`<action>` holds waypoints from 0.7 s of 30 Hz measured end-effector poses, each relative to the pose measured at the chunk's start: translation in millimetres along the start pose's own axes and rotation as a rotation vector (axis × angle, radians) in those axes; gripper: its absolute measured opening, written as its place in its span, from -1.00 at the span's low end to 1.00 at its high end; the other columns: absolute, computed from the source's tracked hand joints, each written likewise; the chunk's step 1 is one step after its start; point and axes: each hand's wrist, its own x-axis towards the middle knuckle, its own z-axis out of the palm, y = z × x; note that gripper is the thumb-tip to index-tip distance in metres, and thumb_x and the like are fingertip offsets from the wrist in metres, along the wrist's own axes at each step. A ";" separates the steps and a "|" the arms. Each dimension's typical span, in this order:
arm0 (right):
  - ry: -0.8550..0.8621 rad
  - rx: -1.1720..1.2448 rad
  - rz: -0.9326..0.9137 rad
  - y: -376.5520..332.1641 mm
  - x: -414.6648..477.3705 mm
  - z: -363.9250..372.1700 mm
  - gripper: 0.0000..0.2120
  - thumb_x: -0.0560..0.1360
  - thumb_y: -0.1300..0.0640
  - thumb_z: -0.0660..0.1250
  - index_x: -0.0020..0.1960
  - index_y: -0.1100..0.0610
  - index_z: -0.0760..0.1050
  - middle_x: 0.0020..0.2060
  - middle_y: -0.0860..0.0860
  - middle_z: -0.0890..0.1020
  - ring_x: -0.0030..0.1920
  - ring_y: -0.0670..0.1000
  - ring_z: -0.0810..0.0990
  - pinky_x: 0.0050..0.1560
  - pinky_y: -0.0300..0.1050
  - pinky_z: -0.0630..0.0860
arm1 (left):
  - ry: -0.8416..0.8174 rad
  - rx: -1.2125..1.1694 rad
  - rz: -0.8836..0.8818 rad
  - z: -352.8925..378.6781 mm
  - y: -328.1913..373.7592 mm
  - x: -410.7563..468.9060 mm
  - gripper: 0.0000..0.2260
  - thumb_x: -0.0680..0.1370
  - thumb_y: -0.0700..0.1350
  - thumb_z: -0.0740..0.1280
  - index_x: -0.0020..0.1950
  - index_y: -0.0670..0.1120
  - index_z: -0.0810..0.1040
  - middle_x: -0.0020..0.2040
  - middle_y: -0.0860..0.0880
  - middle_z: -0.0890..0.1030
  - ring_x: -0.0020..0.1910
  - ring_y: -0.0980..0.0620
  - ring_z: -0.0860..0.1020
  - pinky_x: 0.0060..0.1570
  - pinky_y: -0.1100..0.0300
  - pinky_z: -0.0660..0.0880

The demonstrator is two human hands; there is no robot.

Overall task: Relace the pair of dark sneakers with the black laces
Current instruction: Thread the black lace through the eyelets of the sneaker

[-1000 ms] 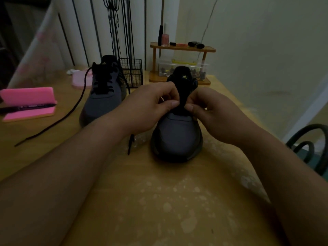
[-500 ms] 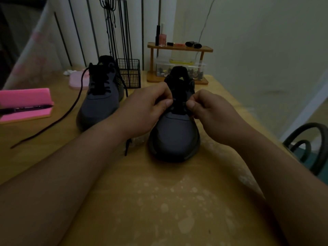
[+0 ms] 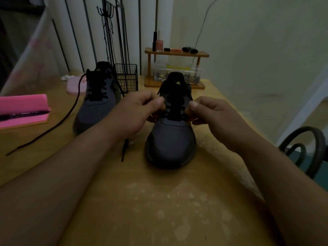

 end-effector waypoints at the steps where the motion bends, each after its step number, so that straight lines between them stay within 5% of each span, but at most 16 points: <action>1: 0.011 -0.035 -0.018 0.9 1.3 2.0 -0.83 0.69 0.08 0.29 0.02 0.10 0.61 -0.09 0.04 0.69 -0.07 -0.02 0.66 0.03 -0.05 0.59 | -0.005 0.012 0.001 0.4 -0.1 0.2 -0.89 0.70 -0.13 0.30 0.05 -0.10 0.61 -0.05 -0.11 0.66 -0.05 -0.03 0.65 -0.07 0.23 0.62; 5: 0.029 -0.052 -0.031 4.2 6.1 5.3 -0.89 0.64 0.25 0.33 0.03 0.06 0.58 -0.12 0.02 0.67 -0.11 -0.04 0.65 -0.08 -0.17 0.58 | -0.022 0.010 0.009 -1.4 -1.3 1.7 -0.88 0.68 -0.19 0.33 0.17 0.00 0.56 -0.06 -0.09 0.66 -0.04 0.02 0.67 -0.03 0.17 0.65; 13: 0.028 -0.195 -0.132 5.4 9.0 7.4 -0.84 0.66 0.08 0.36 0.21 -0.11 0.58 -0.10 -0.10 0.67 -0.06 -0.13 0.65 -0.09 -0.17 0.59 | -0.085 0.331 0.146 -4.9 9.2 4.8 -0.81 0.67 -0.08 0.36 0.24 0.14 0.61 -0.03 0.10 0.66 -0.07 0.20 0.64 0.03 0.01 0.65; 21: 0.112 -0.382 -0.226 0.5 18.0 14.3 -0.90 0.62 0.12 0.39 0.06 -0.07 0.61 -0.01 -0.04 0.54 0.01 -0.05 0.52 -0.01 -0.19 0.48 | -0.057 0.538 0.351 -7.9 6.4 15.4 -0.87 0.64 -0.10 0.40 0.15 0.06 0.67 0.05 0.07 0.56 -0.01 0.09 0.57 -0.01 -0.03 0.59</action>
